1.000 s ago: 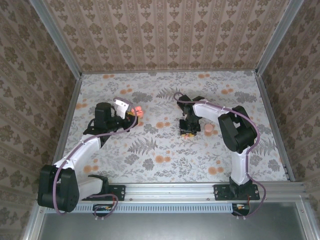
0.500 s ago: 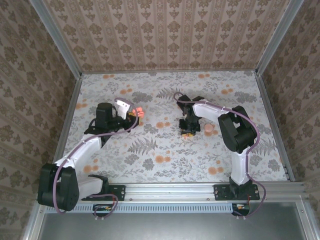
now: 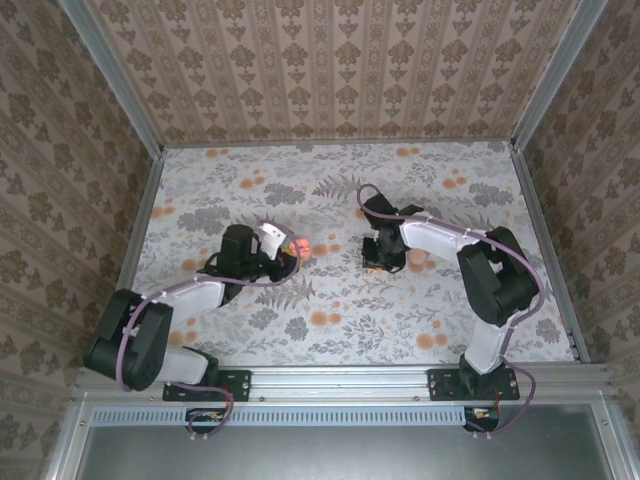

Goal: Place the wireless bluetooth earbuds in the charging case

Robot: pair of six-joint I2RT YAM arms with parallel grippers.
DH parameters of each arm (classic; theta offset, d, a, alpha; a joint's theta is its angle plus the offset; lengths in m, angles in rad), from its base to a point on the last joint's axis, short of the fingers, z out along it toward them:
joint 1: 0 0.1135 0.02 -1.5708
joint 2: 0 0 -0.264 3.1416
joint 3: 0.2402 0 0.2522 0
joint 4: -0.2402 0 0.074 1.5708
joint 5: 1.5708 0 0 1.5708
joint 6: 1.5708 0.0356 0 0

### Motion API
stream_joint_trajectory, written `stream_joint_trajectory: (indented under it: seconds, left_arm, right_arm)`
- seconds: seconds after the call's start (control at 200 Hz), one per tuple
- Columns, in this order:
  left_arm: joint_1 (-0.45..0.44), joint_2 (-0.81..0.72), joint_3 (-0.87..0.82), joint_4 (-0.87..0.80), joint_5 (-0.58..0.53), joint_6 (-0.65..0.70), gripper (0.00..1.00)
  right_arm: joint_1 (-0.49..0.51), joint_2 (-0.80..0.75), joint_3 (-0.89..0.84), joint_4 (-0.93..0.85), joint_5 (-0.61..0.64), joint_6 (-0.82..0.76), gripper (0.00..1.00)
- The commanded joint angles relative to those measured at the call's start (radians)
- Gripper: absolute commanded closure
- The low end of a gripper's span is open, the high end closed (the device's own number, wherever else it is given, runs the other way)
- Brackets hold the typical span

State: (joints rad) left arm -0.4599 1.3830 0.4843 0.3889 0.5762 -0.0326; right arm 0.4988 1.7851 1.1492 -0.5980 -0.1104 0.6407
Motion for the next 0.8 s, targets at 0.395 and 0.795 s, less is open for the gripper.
stream_joint_trajectory:
  seconds: [0.395, 0.795]
  left_arm:
    - [-0.114, 0.195, 0.006, 0.330, 0.024, 0.064, 0.82]
    - [-0.148, 0.256, 0.045, 0.383, 0.025, 0.023, 0.82]
  right_arm:
    - [0.047, -0.173, -0.204, 0.515, 0.019, 0.077, 0.78]
    - [0.090, -0.223, -0.285, 0.750, 0.035, 0.097, 0.78]
